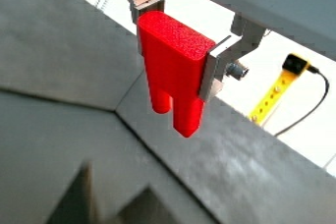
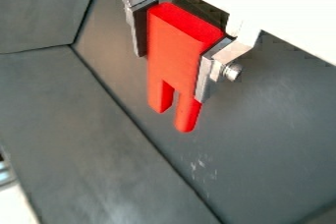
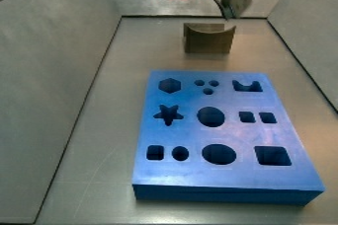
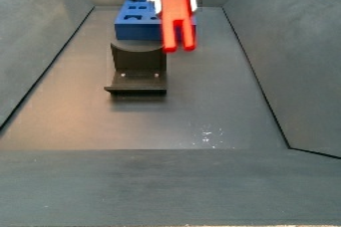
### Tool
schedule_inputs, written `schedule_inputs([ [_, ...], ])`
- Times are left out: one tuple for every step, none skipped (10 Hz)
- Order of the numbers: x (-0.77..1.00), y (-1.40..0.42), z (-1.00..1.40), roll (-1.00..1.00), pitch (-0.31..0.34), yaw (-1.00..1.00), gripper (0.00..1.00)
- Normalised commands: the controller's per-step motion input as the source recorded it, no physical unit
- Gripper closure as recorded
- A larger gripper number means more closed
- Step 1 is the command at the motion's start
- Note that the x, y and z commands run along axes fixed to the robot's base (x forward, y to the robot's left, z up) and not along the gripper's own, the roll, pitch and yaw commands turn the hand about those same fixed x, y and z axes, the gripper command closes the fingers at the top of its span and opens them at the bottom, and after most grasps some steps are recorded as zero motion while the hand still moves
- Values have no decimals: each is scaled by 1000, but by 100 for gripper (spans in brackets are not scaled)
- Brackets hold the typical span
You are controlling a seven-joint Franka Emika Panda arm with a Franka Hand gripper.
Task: Pick up the square-circle object. Move up. Rotate the square-circle object. Place the square-circle object on the fixture. Regrasp the square-circle object. Move to above the board. Insert the square-circle object.
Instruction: Rotate the square-circle object.
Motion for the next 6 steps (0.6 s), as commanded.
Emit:
schedule_inputs([
  [-932, 70, 1000, -136, -72, -87, 100],
  [-949, 64, 1000, -137, -62, -93, 100],
  [-892, 56, 906, -137, -44, -92, 100],
  [-745, 40, 720, -138, -28, -87, 100],
  [-552, 22, 482, -137, -18, -77, 100],
  [-411, 12, 296, -133, -12, -69, 100],
])
